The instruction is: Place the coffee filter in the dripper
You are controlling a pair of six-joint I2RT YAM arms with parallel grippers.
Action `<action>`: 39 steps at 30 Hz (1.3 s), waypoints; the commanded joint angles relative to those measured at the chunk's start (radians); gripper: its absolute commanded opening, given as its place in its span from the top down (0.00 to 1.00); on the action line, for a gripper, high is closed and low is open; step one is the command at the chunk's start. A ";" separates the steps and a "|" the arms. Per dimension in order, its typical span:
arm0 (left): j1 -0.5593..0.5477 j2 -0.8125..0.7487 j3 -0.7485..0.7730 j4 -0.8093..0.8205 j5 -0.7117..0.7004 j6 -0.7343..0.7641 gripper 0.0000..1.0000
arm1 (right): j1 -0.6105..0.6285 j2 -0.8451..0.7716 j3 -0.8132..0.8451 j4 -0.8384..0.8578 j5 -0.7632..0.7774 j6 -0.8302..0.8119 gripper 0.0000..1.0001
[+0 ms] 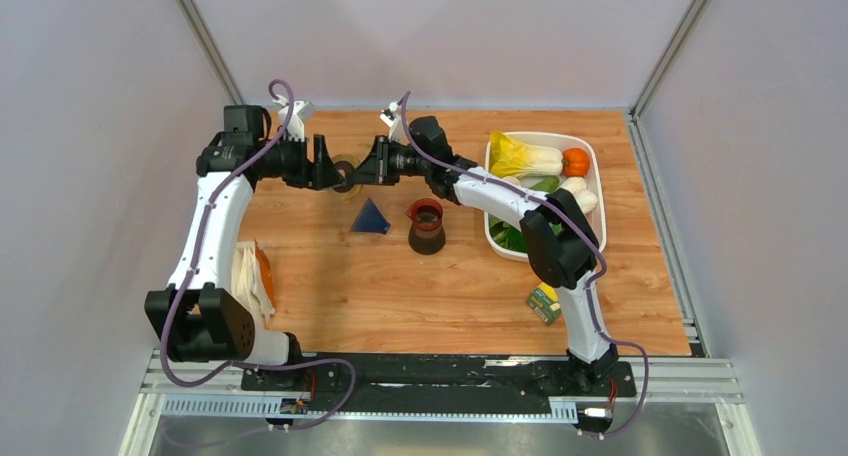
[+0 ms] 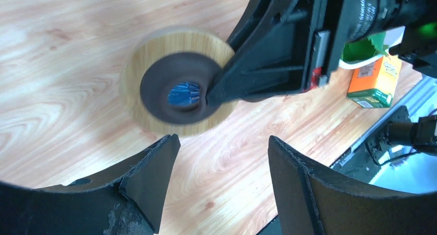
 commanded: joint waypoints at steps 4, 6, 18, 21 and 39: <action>0.054 -0.137 0.100 -0.008 -0.024 -0.068 0.24 | -0.071 -0.062 0.086 0.021 -0.018 -0.164 1.00; 0.091 -0.151 0.109 0.009 0.004 -0.120 0.24 | -0.083 -0.076 0.103 0.007 -0.030 -0.234 1.00; 0.154 -0.061 0.159 0.225 0.312 -0.556 0.27 | -0.014 -0.430 -0.180 -0.020 0.154 -1.419 1.00; 0.155 -0.017 0.164 0.219 0.417 -0.595 0.27 | 0.024 -0.530 -0.364 0.133 0.241 -1.692 1.00; 0.026 -0.001 0.002 0.288 0.410 -0.651 0.26 | 0.146 -0.599 -0.692 0.562 0.399 -2.280 1.00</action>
